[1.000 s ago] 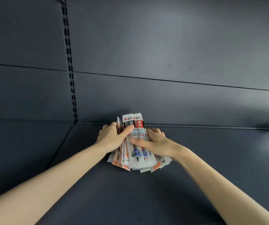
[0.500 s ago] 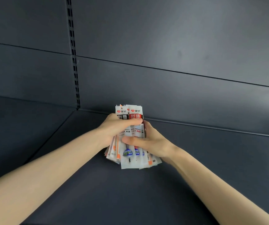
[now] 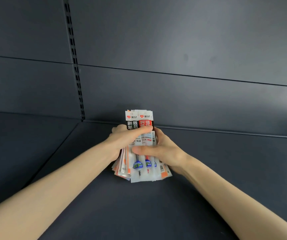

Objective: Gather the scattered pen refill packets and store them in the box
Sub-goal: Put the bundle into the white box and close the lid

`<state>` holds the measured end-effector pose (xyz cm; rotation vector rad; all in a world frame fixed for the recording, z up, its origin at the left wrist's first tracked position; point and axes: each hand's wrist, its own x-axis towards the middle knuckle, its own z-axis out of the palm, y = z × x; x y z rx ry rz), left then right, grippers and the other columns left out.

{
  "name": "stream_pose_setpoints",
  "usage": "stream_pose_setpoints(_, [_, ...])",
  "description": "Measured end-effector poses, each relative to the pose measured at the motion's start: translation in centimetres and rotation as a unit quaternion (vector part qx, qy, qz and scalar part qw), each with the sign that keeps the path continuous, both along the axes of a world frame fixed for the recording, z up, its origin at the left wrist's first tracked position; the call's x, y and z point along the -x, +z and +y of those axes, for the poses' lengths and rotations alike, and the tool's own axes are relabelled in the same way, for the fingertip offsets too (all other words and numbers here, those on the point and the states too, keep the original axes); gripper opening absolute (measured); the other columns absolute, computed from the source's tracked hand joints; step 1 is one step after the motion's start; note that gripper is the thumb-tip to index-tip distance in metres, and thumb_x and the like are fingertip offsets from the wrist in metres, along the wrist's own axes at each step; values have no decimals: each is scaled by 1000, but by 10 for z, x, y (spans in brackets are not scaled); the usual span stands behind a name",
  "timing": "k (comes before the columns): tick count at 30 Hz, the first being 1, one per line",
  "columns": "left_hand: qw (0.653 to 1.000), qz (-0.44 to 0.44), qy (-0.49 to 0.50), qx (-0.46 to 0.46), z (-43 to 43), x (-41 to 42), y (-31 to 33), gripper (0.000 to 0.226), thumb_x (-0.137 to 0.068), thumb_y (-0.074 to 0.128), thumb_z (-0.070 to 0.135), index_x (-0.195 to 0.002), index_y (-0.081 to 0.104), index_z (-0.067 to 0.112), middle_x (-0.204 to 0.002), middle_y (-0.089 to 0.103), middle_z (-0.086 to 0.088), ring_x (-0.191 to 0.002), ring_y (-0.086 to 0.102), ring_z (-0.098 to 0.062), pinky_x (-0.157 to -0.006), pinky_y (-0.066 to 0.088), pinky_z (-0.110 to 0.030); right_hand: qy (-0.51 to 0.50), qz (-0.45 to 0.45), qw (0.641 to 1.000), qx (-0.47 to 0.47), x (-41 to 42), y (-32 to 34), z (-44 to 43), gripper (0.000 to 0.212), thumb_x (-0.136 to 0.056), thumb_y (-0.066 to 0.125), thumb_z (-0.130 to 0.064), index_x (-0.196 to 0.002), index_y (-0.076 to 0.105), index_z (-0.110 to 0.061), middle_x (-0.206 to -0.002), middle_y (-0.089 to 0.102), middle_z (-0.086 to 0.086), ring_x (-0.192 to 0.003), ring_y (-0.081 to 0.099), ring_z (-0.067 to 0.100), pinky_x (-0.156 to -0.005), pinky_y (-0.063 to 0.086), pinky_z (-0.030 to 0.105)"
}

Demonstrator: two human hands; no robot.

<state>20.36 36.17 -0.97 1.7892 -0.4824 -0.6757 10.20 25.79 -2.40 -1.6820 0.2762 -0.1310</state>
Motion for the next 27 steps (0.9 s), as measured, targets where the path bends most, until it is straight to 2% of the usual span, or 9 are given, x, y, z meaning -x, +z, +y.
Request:
stream_pose_setpoints(2, [999,22,-19,31,4,4,5,48,-59,80,54,-94,74,21,-97,74,-8,-84,73,-25,-81,58,-41,8,-3,1000,0,-1,0,0,77,-70,82,-10,-132,37,-16,-113,70,8,-97,71,26,-92,53,49])
stream_pose_setpoints(4, [996,54,-31,61,6,4,7,33,-73,77,36,-98,73,15,-87,76,-7,-78,74,-23,-73,59,-37,12,-2,1000,-2,-1,0,-1,76,-71,81,-8,-132,37,-16,-112,71,8,-96,71,25,-90,55,47])
stream_pose_setpoints(10, [982,68,47,171,7,15,8,65,-62,86,24,-113,47,13,-94,72,-9,-74,74,-21,-58,58,-34,8,-53,998,-18,2,5,0,84,-69,80,3,-136,35,-19,-112,71,10,-97,71,27,-87,56,47])
stream_pose_setpoints(12, [965,33,38,256,7,18,18,65,-62,85,17,-117,49,12,-96,73,-8,-77,74,-20,-60,58,-34,-15,-135,990,24,2,13,0,96,-65,80,9,-141,30,-22,-115,69,10,-100,70,25,-86,56,45])
stream_pose_setpoints(14, [954,-11,-11,300,11,21,31,50,-65,80,12,-111,61,12,-95,74,-5,-83,73,-20,-67,58,-35,-28,-199,978,54,2,20,0,106,-63,79,14,-146,22,-21,-117,66,7,-101,69,19,-83,58,38])
stream_pose_setpoints(17, [950,-79,-75,293,15,22,32,31,-67,76,7,-94,67,20,-83,75,4,-82,73,-13,-65,58,-28,-19,-199,976,87,4,18,0,92,-63,80,12,-138,32,-12,-115,66,6,-99,69,15,-78,57,28])
stream_pose_setpoints(20, [951,-92,-107,274,16,21,20,57,-58,84,12,-108,59,25,-89,74,11,-89,71,-8,-68,56,-22,2,-153,983,102,7,13,3,70,-67,80,4,-128,49,-10,-111,70,9,-97,71,17,-78,57,27])
stream_pose_setpoints(23, [946,-82,-107,295,16,20,21,72,-58,83,10,-122,53,18,-95,74,7,-92,71,-12,-69,56,-22,-18,-181,979,91,7,15,5,67,-66,79,6,-124,50,-10,-108,70,10,-95,71,20,-79,58,32])
stream_pose_setpoints(27, [945,-70,-134,291,17,19,21,58,-62,77,11,-117,58,13,-95,75,1,-92,71,-17,-70,57,-27,-4,-189,978,90,0,13,2,73,-65,80,8,-127,46,-8,-115,65,16,-99,69,25,-81,58,35])
